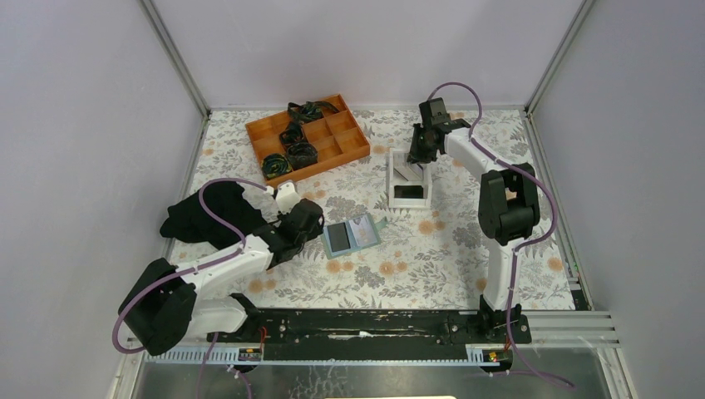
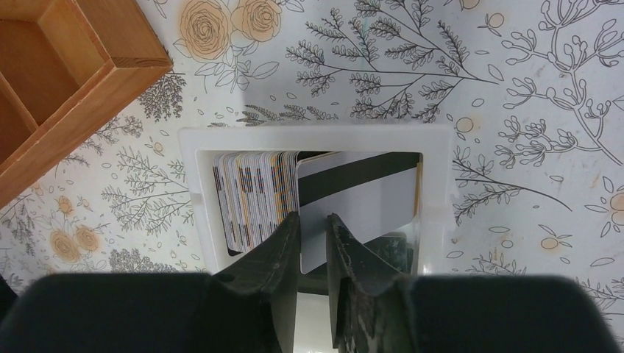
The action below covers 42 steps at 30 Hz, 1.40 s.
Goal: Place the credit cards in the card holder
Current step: Pick up the credit card from the storage box.
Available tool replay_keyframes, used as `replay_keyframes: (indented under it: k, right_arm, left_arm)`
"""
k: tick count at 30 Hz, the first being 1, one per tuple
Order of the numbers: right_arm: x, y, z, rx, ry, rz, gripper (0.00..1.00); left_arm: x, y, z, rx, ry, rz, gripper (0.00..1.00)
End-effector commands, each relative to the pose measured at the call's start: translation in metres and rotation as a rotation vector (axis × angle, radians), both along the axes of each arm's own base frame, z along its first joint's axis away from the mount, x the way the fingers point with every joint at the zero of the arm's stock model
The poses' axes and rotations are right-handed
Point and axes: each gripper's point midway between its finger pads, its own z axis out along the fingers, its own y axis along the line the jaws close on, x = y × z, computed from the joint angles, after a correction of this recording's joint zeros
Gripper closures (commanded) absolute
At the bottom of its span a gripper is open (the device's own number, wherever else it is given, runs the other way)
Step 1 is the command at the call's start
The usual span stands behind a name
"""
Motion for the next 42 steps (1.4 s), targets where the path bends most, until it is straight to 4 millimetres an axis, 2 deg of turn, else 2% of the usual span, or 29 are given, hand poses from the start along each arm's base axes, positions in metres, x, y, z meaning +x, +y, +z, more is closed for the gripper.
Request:
replay_keyframes:
  k: [1,17,24,26,31,42]
  right_arm:
    - [0.0,0.009,0.044,0.043,-0.065,0.016,0.75]
    - [-0.003,0.006,0.054,0.037,-0.084,0.005,0.71]
    - [-0.007,0.006,0.053,0.037,-0.078,0.01,0.78]
    - [-0.007,0.009,0.05,0.046,-0.067,0.025,0.72]
    - [-0.006,0.007,0.048,0.032,-0.064,0.021,0.48]
    - [-0.004,0.015,0.022,0.061,-0.012,0.024,0.48]
  left_arm:
    - [0.006,0.001,0.004,0.0,-0.018,0.014,0.57]
    - [0.002,0.002,0.001,-0.015,-0.012,0.01,0.57]
    - [0.002,0.001,0.001,-0.018,-0.012,0.008,0.57]
    - [0.001,0.001,0.001,-0.02,-0.01,0.007,0.57]
    - [0.0,0.001,0.001,-0.025,-0.009,0.006,0.57]
    - [-0.006,0.006,0.0,-0.027,-0.003,0.019,0.57]
